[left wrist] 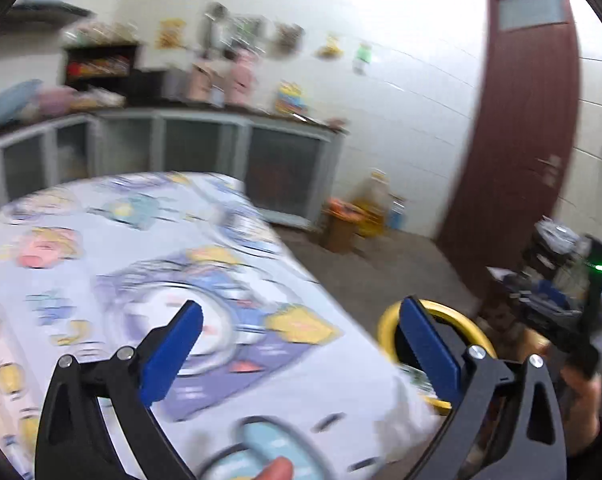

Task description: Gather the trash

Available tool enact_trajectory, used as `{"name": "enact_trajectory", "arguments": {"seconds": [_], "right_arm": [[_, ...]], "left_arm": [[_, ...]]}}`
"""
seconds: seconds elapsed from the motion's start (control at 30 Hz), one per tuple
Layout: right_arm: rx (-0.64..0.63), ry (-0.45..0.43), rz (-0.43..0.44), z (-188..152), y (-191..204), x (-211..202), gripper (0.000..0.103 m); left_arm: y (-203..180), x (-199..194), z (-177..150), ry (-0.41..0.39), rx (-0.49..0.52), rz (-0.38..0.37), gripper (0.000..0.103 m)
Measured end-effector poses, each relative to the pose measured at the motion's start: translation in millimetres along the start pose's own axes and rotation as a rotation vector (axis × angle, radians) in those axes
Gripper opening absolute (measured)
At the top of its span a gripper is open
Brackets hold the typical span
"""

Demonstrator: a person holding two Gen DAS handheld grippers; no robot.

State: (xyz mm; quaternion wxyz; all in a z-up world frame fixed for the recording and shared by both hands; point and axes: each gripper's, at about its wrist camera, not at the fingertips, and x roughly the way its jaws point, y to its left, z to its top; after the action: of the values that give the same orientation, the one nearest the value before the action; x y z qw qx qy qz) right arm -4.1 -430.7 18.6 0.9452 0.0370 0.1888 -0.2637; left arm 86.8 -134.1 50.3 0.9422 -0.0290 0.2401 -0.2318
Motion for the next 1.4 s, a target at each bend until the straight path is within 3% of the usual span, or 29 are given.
{"name": "enact_trajectory", "arguments": {"seconds": [0.13, 0.23, 0.33, 0.6, 0.77, 0.87, 1.0, 1.4], "right_arm": [[-0.003, -0.142, 0.086, 6, 36, -38, 0.095], [0.006, -0.155, 0.215, 11, 60, -56, 0.095], [-0.012, -0.167, 0.216, 11, 83, -69, 0.095], [0.015, -0.175, 0.227, -20, 119, -97, 0.095], [0.041, -0.149, 0.205, -42, 122, -104, 0.095], [0.028, -0.141, 0.153, -49, 127, -106, 0.095], [0.012, -0.117, 0.173, -63, 135, -110, 0.095], [-0.059, -0.109, 0.183, -77, 153, -115, 0.095]], "left_arm": [[17, -37, -7, -0.08, 0.037, 0.13, 0.095], [21, -61, -15, -0.14, 0.098, 0.251, 0.095], [30, -83, -20, -0.165, 0.044, 0.355, 0.095], [50, -95, -44, -0.081, -0.028, 0.318, 0.095], [61, -88, -68, 0.02, -0.057, 0.386, 0.095], [68, -91, -78, 0.035, -0.103, 0.396, 0.095], [72, -97, -83, 0.022, -0.134, 0.415, 0.095], [63, -95, -88, 0.038, -0.101, 0.426, 0.095]]}}
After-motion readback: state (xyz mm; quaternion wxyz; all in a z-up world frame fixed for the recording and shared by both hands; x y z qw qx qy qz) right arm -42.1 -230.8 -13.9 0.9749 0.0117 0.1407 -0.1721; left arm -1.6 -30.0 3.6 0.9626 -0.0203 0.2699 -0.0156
